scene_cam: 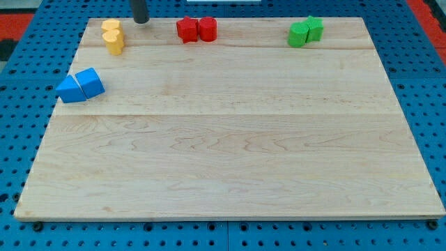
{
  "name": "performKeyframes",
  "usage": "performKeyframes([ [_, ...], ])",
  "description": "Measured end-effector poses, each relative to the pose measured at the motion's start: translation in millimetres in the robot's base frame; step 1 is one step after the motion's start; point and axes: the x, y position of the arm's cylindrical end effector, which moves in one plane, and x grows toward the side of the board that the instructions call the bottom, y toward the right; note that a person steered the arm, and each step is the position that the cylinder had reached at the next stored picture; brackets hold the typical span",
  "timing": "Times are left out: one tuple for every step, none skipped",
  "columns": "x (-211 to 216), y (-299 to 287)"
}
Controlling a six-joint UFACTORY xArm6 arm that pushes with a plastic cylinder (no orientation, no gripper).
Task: Place the yellow heart parallel to the right of the blue cube
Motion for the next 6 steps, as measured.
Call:
performKeyframes([
  [17, 10],
  [22, 12],
  [5, 17],
  [-2, 35],
  [4, 65],
  [31, 83],
])
